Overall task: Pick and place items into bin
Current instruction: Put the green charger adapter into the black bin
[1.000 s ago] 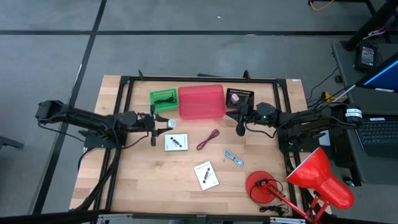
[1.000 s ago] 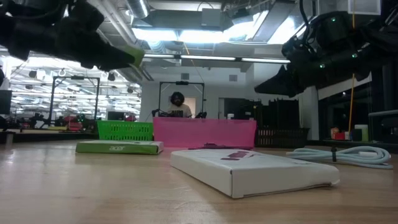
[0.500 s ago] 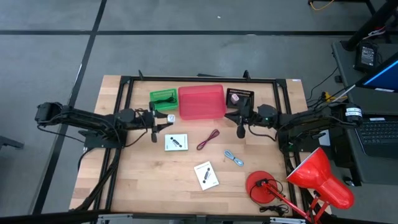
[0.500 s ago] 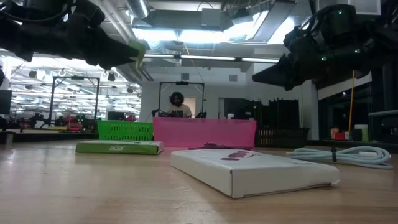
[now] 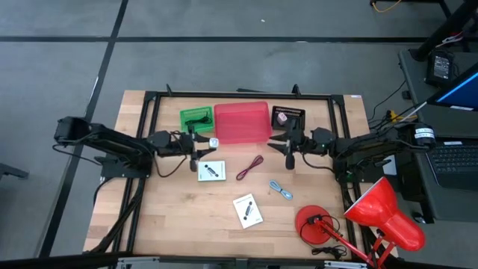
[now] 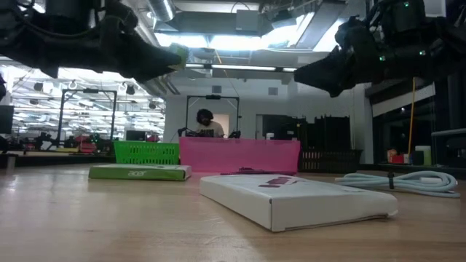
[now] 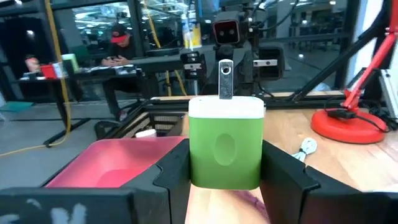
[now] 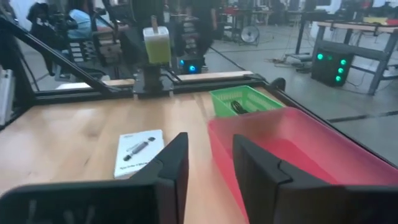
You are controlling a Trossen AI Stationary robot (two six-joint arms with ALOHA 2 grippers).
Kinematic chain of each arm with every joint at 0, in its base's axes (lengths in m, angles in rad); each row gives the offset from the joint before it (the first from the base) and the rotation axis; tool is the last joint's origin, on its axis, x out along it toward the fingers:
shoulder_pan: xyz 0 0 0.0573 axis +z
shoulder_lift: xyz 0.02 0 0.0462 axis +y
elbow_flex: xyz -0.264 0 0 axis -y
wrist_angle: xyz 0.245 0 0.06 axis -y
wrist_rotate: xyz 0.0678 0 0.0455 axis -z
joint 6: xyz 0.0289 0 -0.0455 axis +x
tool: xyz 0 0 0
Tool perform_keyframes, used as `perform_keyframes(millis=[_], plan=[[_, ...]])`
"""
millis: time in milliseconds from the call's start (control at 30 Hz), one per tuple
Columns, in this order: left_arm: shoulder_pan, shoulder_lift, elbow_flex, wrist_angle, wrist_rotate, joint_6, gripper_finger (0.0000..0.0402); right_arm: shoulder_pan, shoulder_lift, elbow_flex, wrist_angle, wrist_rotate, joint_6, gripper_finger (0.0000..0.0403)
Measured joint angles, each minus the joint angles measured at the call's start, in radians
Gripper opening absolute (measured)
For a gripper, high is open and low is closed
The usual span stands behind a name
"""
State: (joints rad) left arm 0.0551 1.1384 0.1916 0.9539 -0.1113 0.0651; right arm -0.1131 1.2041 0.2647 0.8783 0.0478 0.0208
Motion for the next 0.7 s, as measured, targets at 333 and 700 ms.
perform_keyframes(millis=[333,700], plan=[[-0.001,0.246,0.147,0.028,0.052,0.026,0.0145,0.064,0.123,0.099,0.001,0.0,-0.033,0.0153],[0.0,0.433,0.196,0.231,0.053,0.026,0.0145,0.079,0.373,0.311,0.0,0.0,-0.093,0.0214]])
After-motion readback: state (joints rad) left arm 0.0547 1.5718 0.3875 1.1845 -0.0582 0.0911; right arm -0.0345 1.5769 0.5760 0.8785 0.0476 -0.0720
